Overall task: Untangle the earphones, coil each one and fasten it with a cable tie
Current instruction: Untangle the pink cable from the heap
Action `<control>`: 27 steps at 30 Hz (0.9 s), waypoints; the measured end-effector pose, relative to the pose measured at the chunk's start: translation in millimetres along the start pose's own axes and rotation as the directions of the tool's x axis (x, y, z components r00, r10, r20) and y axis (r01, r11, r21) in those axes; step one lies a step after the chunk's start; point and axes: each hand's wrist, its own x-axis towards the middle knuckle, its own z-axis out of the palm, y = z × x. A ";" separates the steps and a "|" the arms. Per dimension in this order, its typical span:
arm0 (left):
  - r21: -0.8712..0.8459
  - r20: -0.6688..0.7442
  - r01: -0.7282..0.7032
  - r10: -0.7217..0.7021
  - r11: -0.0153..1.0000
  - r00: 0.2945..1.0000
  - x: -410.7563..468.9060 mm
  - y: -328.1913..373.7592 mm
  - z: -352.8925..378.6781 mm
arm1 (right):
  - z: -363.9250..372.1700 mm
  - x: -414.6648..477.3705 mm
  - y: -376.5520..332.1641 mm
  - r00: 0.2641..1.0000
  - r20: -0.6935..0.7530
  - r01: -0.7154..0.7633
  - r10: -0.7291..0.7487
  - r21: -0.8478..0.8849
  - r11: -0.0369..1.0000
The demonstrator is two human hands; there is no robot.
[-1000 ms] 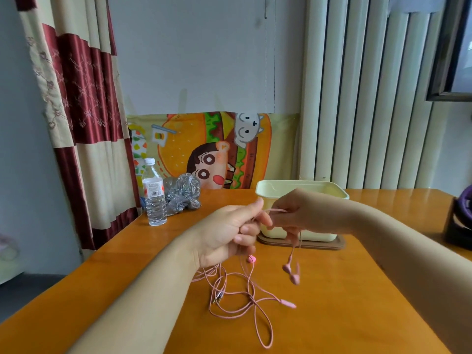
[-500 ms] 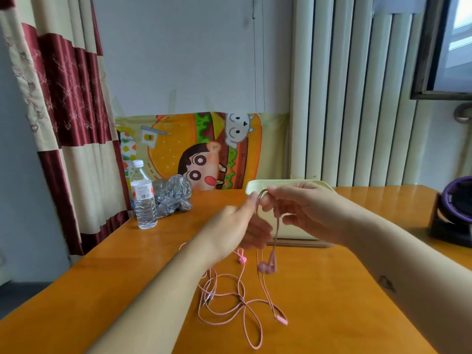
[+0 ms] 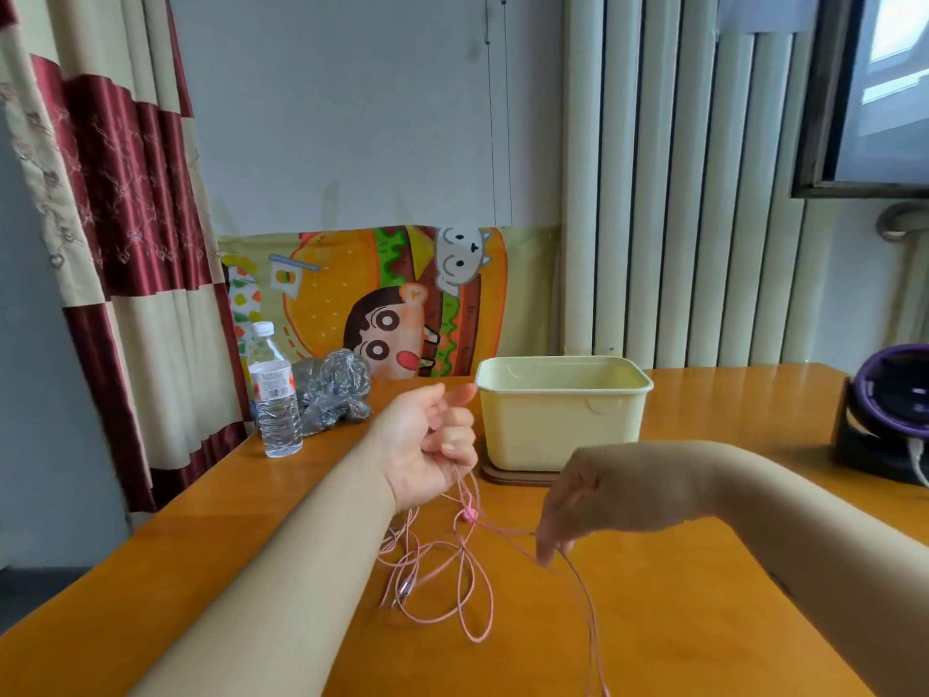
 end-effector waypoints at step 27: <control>0.277 0.428 -0.329 0.191 0.903 0.883 -45.5 37.0 26.7 | 14.1 48.6 87.6 0.841 -0.426 -0.005 0.333 0.610 0.793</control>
